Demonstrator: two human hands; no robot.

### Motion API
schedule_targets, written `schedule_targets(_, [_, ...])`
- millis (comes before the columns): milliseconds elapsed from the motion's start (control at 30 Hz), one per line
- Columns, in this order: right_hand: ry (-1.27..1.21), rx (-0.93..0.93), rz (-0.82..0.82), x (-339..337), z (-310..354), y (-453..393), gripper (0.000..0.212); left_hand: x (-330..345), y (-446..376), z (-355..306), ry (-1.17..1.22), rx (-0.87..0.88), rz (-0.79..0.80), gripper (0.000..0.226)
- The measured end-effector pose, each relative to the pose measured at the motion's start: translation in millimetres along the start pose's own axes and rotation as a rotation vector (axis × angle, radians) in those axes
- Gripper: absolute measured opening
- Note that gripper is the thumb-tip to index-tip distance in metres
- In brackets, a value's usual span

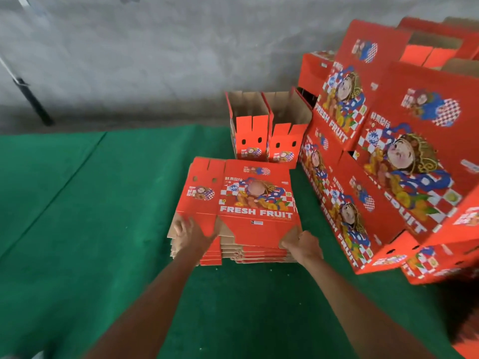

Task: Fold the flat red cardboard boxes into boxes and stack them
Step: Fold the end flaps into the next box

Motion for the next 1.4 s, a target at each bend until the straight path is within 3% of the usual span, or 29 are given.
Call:
schedule_targets(67, [-0.068,0.027,-0.02,2.0,-3.8,-2.6,0.053,3.4,0.0,-4.7,-0.028,0.019,0.028,0.113])
schedule_targets(233, [-0.409,-0.002,-0.046,4.9,-0.4,7.5,0.038,5.0,-4.5,-11.8,-0.109,0.088,0.047,0.064])
schedule_targets(300, [-0.514,-0.05,-0.008,5.9,6.9,16.6,0.036,3.8,-4.2,-13.5,-0.115,0.113,0.028,0.055])
schedule_targets(400, [-0.623,-0.157,-0.009,-10.4,16.1,36.3,0.025,-10.1,8.0,-28.3,-0.126,0.183,-0.039,0.044])
schedule_targets(567, [-0.68,-0.357,-0.167,-82.5,41.4,81.1,0.017,-82.0,43.8,-43.5,-0.241,0.24,-0.27,0.033])
schedule_targets(700, [-0.763,-0.465,-0.275,-150.5,49.5,121.0,0.027,-155.8,84.3,-40.3,-0.016,0.25,-0.322,0.049])
schedule_targets(800, [-0.829,-0.601,-0.377,-207.0,61.5,160.7,0.016,-204.8,126.4,-43.0,0.23,0.286,-0.365,0.047])
schedule_targets(900, [-0.792,-0.766,-0.477,-251.5,74.9,202.1,0.01,-252.3,172.8,-36.7,0.498,0.245,-0.517,0.049])
schedule_targets(1000, [-0.646,-0.766,-0.508,-274.3,70.5,222.0,0.022,-270.3,213.1,-25.6,0.704,0.222,-0.592,0.038])
schedule_targets(1133, [-0.488,-0.759,-0.392,-283.3,58.2,242.6,0.011,-249.2,234.7,-0.4,0.929,0.162,-0.461,0.033])
schedule_targets(1200, [-0.411,-0.746,-0.295,-274.6,50.8,250.4,0.016,-225.4,238.4,17.2,1.018,0.078,-0.396,0.023])
schedule_targets(1300, [-0.295,-0.677,-0.151,-242.9,28.6,247.0,0.01,-170.7,238.9,41.7,1.055,-0.043,-0.327,0.014])
schedule_targets(1400, [-0.27,-0.575,-0.06,-212.0,-9.1,239.2,0.018,-119.0,237.5,57.2,1.021,-0.144,-0.269,0.011])
Point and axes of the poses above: each hand's wrist, its own y-axis away from the middle knuckle, its own x-axis out of the palm, z = x × y, the point moved 9 cm from there along -y, towards the middle knuckle
